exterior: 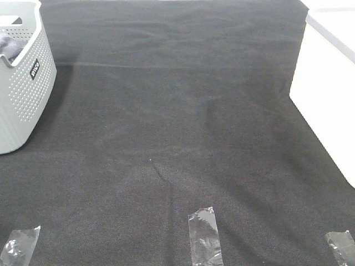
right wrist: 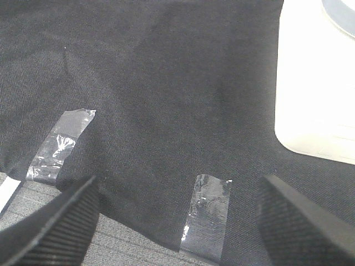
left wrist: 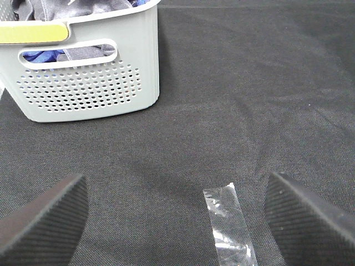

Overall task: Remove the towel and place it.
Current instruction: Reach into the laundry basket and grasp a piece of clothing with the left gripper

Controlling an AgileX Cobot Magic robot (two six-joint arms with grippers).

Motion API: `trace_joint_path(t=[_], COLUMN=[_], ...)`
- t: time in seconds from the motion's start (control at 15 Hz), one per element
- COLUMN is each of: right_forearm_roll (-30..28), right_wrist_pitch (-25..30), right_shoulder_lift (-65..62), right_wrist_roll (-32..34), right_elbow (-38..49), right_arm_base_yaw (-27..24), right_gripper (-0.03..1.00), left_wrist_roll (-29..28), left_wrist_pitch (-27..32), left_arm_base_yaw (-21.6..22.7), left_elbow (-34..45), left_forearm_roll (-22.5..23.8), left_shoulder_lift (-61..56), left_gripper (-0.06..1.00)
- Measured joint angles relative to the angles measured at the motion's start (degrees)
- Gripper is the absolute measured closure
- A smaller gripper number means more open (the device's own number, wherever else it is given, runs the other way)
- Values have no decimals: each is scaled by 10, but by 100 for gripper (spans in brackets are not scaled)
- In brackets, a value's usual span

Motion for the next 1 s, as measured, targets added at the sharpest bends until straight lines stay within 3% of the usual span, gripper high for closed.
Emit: trace_joint_path(t=[1.0], right_forearm_roll=[0], right_wrist_pitch=[0], right_shoulder_lift=[0], right_wrist_roll=[0], right_elbow=[0], right_arm_base_yaw=[0], right_gripper=[20], left_wrist_roll=[0], left_wrist_pitch=[0], left_arm_base_yaw=[0], left_elbow=[0], left_forearm_roll=[0], left_shoulder_lift=[0], left_gripper=[13])
